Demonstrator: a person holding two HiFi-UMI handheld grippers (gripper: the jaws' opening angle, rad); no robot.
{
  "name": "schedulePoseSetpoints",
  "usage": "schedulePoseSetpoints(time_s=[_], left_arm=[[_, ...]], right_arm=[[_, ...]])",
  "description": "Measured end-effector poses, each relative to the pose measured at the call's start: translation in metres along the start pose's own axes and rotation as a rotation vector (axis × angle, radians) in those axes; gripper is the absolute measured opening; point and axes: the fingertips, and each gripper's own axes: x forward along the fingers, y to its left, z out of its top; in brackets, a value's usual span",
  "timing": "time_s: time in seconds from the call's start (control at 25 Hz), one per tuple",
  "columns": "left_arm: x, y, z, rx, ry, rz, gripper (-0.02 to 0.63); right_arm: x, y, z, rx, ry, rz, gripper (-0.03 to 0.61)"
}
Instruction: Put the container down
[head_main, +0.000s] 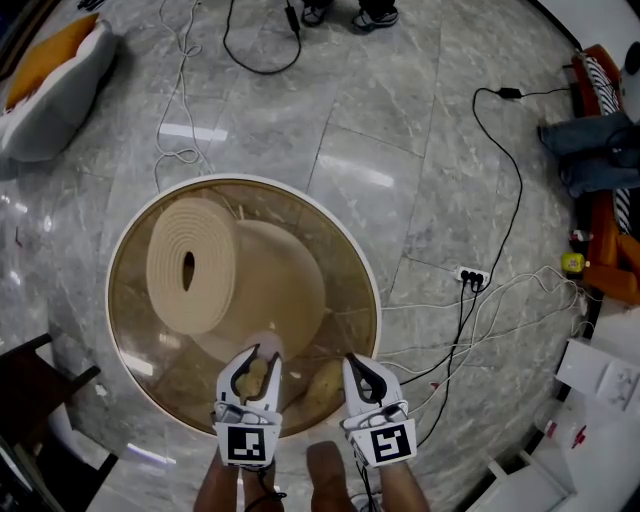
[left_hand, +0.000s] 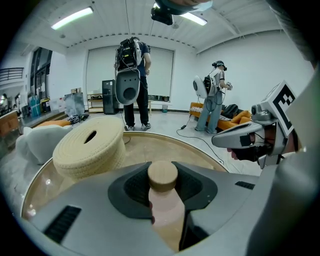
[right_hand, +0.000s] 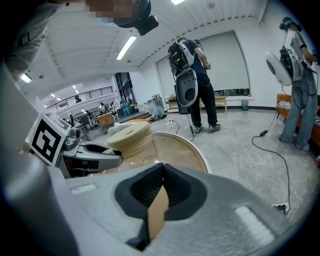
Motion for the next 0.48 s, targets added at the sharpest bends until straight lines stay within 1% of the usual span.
schedulePoseSetpoints(time_s=[0.48], left_arm=[[0.0009,-0.0047,-0.0053,0.032,0.001,0.003,0.135]], right_arm=[[-0.0018,0.0082,-0.0073,0.004,0.005,0.015,0.0]])
